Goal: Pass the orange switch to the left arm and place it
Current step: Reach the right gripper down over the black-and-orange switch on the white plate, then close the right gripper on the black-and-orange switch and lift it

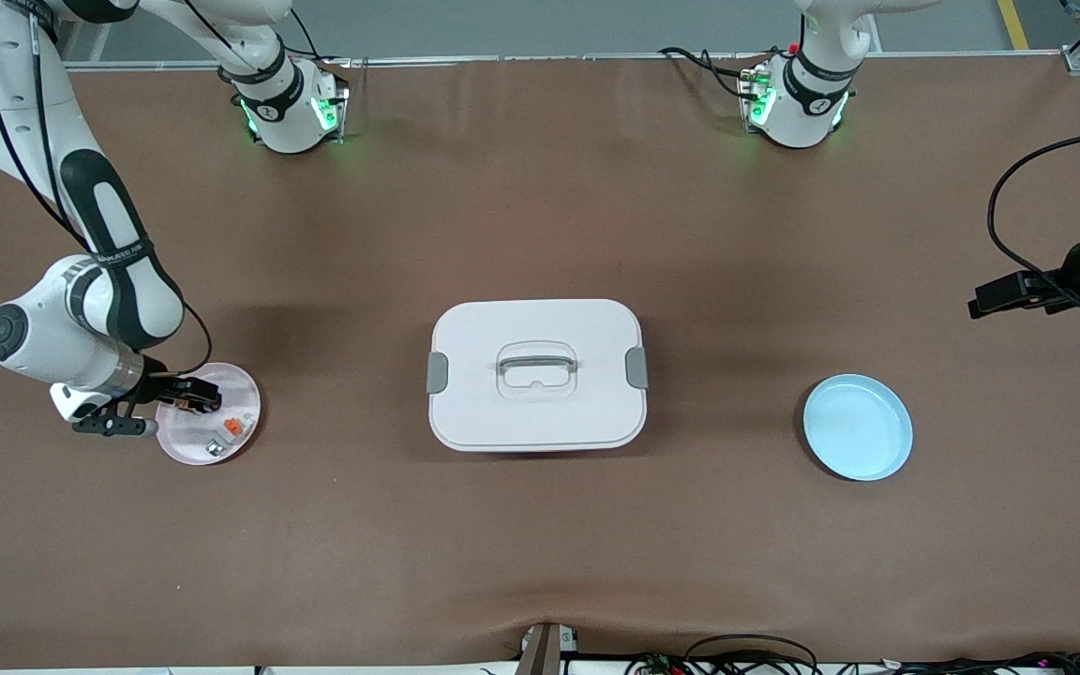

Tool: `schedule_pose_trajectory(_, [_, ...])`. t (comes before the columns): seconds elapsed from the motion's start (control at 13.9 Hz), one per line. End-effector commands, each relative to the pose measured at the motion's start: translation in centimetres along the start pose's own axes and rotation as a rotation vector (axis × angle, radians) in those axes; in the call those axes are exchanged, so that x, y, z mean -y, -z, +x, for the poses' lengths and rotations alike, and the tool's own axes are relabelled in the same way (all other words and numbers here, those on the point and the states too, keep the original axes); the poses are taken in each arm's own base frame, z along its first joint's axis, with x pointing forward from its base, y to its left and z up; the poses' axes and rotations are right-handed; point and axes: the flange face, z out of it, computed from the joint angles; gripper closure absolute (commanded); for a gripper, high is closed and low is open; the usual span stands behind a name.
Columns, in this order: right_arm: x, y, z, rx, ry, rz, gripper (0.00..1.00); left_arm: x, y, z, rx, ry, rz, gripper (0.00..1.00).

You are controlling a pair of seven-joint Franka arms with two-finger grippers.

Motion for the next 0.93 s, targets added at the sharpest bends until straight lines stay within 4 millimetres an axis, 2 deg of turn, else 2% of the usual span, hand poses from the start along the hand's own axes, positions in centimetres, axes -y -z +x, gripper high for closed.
schedule_pose_trajectory(0.0, [0.34, -0.09, 0.01, -0.009, -0.001, 0.011, 0.00, -0.13, 0.11, 0.10, -0.009, 0.016, -0.017, 0.00])
schedule_pose_trajectory(0.57, [0.40, -0.42, -0.02, -0.004, 0.001, 0.010, 0.00, -0.04, 0.11, 0.10, -0.009, 0.018, -0.017, 0.00])
schedule_pose_trajectory(0.65, [0.40, -0.43, -0.03, -0.002, 0.000, 0.012, 0.13, -0.04, 0.11, 0.10, -0.009, 0.018, -0.017, 0.00])
schedule_pose_trajectory(0.72, [0.41, -0.45, -0.05, -0.001, 0.000, 0.012, 0.37, -0.04, 0.11, 0.10, -0.009, 0.018, -0.017, 0.00])
schedule_pose_trajectory(0.86, [0.35, -0.47, -0.17, 0.006, -0.006, 0.014, 0.96, 0.05, 0.12, 0.10, -0.009, 0.020, -0.018, 0.00])
